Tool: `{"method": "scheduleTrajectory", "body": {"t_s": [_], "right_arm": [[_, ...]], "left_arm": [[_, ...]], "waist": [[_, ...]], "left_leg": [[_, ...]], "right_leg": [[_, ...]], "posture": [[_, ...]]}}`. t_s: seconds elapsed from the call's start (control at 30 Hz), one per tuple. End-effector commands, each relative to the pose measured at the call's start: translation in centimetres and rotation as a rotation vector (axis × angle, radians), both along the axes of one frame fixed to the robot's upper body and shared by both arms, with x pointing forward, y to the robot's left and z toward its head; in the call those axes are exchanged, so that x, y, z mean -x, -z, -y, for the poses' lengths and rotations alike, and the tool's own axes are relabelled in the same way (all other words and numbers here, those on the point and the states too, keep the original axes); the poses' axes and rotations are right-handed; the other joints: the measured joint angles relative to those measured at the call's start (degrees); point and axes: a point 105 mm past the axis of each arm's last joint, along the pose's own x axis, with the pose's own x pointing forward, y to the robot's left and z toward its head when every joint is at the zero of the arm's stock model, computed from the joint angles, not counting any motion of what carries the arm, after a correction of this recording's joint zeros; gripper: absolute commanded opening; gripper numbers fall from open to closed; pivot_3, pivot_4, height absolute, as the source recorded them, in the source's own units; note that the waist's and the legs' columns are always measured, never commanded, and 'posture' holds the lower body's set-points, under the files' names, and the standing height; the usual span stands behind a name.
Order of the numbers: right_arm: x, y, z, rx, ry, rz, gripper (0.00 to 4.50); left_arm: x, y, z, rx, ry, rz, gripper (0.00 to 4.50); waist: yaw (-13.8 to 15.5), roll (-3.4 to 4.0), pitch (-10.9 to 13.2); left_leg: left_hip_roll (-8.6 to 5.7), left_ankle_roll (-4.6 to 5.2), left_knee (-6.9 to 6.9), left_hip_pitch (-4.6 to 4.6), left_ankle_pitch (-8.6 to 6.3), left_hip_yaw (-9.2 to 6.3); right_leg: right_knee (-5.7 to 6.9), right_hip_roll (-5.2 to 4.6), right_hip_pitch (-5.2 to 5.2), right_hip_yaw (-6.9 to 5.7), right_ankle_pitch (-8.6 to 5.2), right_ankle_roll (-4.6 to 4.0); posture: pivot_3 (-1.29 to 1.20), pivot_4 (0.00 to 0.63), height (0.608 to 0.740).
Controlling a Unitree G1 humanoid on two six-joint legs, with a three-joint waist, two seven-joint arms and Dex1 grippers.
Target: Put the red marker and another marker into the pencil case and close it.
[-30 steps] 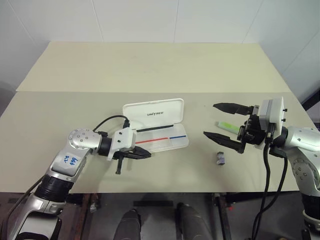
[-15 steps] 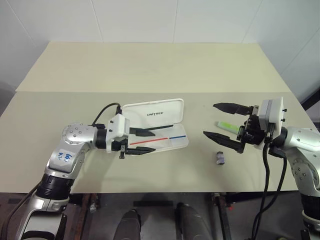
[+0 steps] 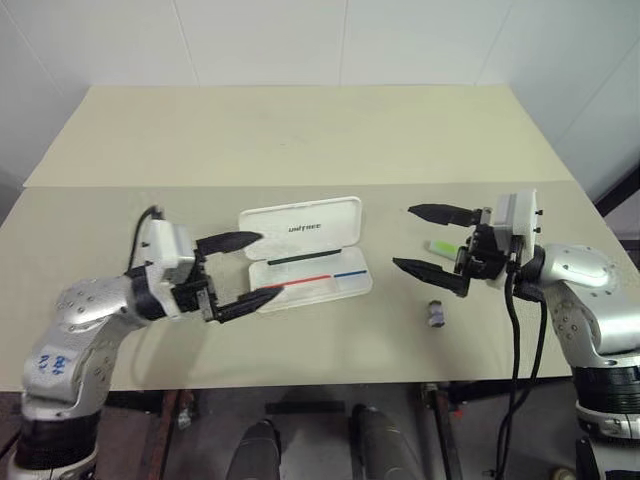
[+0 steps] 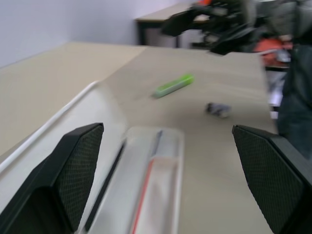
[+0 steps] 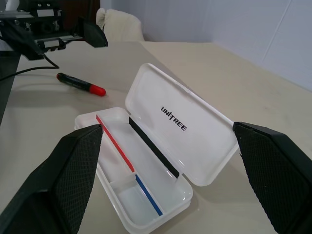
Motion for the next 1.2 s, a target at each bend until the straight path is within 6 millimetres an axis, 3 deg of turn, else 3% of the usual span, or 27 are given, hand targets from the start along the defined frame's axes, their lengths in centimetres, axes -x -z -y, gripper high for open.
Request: {"method": "scheduleTrajectory", "body": {"t_s": [0.03, 0.17, 0.37, 0.5, 0.8, 0.97, 1.2], "right_arm": [[-0.2, -0.5, -0.4, -0.016, -0.031, 0.033, 4.50], [-0.5, -0.2, -0.9, -0.028, -0.053, 0.023, 4.50], [-0.6, -0.2, -1.4, -0.036, -0.066, 0.023, 4.50], [-0.6, -0.3, -1.4, -0.043, -0.059, 0.029, 4.50], [0.8, -1.0, -1.3, -0.001, -0.084, 0.051, 4.50], [3.0, -1.6, -2.4, 0.042, -0.206, 0.059, 4.50], [4.4, -1.3, -3.3, 0.080, -0.271, 0.045, 4.50]], "left_arm": [[1.3, -0.3, -3.1, -0.010, -0.168, 0.032, 4.44], [2.2, 0.5, -6.6, -0.043, -0.316, 0.007, 4.44], [2.1, 0.9, -10.0, -0.066, -0.467, 0.002, 4.44], [1.5, 2.4, -12.6, -0.116, -0.550, -0.051, 4.44], [0.0, 5.5, -13.7, -0.202, -0.489, -0.187, 4.44], [-0.9, 7.2, -14.6, -0.253, -0.484, -0.238, 4.44], [-1.8, 8.9, -14.6, -0.268, -0.476, -0.284, 4.44]], "waist": [[-0.3, 0.00, 0.0], [-0.2, -0.02, 0.0], [-0.1, -0.07, 0.0], [-0.2, -0.10, 0.0], [-0.2, -0.10, 0.0], [-0.1, -0.10, 0.0], [0.0, -0.14, 0.0]], "left_leg": [[0.00, 0.00, 0.00, 0.01, 0.00, 0.01], [0.02, -0.01, 0.00, 0.02, -0.01, 0.02], [0.02, 0.00, 0.13, -0.01, 0.00, 0.07], [0.07, -0.02, 0.05, -0.01, -0.01, 0.09], [0.16, -0.03, -0.22, -0.03, -0.02, 0.17], [0.16, -0.03, -0.30, -0.03, -0.02, 0.17], [0.17, -0.05, -0.30, 0.00, -0.03, 0.18]], "right_leg": [[-0.01, 0.00, 0.01, 0.01, -0.02, -0.03], [-0.03, 0.00, -0.01, 0.00, -0.08, -0.16], [-0.38, -0.01, 0.14, 0.00, 0.05, -0.29], [-0.39, -0.01, 0.08, -0.03, 0.06, -0.32], [-0.42, 0.01, -0.08, -0.07, 0.04, -0.36], [-0.43, 0.01, -0.10, -0.07, 0.03, -0.36], [-0.36, 0.01, -0.11, -0.08, 0.04, -0.36]], "posture": [[0.00, 0.150, 0.740], [0.00, 0.150, 0.740], [0.00, 0.150, 0.740], [0.00, 0.150, 0.740], [0.00, 0.150, 0.740], [0.00, 0.150, 0.740], [0.00, 0.150, 0.740]]}}
